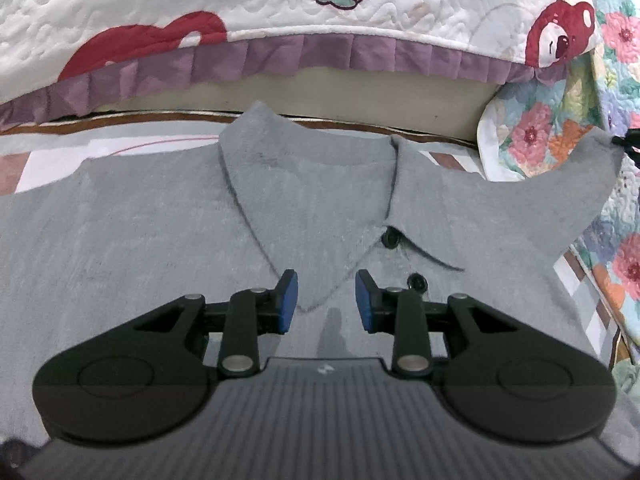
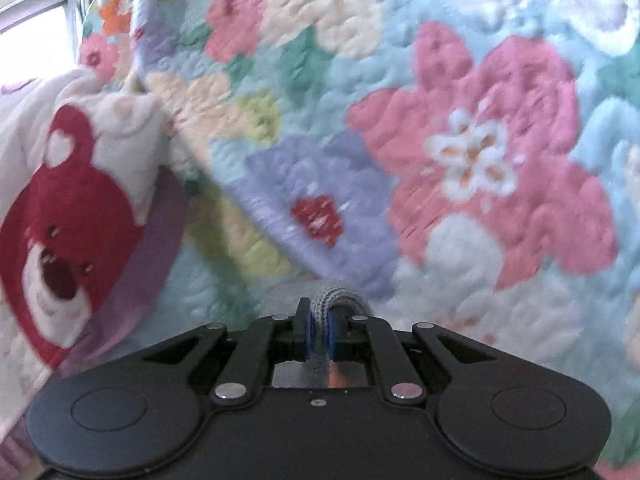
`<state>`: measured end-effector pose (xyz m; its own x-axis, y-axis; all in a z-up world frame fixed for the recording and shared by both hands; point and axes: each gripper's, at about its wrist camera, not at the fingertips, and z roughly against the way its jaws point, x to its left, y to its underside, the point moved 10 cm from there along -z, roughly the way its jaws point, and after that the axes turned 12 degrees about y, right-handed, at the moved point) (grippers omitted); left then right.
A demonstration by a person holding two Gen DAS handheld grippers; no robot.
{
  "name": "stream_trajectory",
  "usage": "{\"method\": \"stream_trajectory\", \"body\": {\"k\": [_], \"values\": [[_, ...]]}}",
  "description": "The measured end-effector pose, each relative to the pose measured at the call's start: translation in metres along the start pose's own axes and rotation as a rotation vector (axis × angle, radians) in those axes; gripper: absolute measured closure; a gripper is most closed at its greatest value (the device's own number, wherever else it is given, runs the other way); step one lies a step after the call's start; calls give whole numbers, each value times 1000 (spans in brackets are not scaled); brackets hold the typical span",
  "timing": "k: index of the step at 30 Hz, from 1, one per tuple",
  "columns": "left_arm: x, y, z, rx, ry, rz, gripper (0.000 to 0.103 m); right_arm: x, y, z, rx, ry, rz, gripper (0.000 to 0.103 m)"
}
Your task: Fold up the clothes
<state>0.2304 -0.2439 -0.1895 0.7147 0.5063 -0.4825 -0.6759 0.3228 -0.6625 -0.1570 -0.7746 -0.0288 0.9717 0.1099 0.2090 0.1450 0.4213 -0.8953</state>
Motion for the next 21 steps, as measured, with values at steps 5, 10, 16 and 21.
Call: {"method": "stream_trajectory", "body": {"k": [5,10,16,21], "values": [[4,12,17,1,-15,26,73,72,35,33,75,-161,114,93],[10,12,33,-20,-12,76,73,192,83,122,22,-442,394,93],[11,9,43,-62,19,123,68,306,163,257,64,-799,473,92],[18,22,37,-47,1,135,68,343,275,317,277,-917,702,87]]}}
